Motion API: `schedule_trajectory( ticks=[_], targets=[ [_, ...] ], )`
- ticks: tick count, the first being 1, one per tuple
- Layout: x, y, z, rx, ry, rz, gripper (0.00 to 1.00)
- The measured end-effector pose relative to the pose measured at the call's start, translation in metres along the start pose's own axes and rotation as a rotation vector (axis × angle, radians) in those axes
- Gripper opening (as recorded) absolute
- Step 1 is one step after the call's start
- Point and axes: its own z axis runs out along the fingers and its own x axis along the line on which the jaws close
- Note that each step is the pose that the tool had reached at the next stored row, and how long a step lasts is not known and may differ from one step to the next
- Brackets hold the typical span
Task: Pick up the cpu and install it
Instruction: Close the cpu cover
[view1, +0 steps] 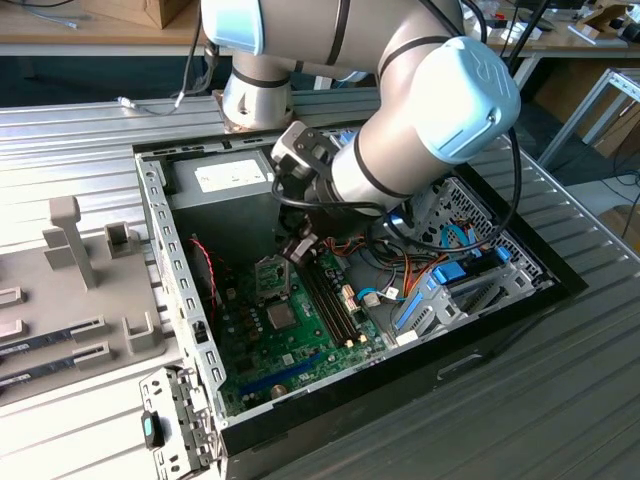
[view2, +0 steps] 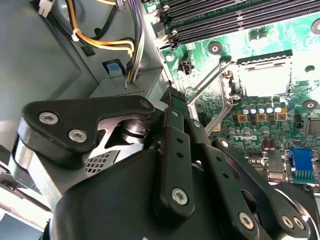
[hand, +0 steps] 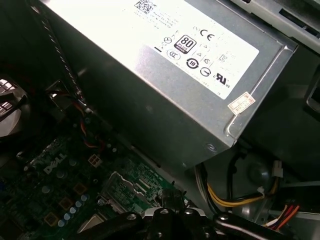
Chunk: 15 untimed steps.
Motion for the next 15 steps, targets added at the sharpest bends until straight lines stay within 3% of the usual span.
schedule_trajectory(
  ticks=[5, 15],
  targets=[
    [0.0017, -0.0016, -0.0015, -0.0036, -0.003, -0.001, 0.11],
    [0.0032, -0.0031, -0.0036, -0.021, -0.0173, -0.005, 0.11]
  ],
)
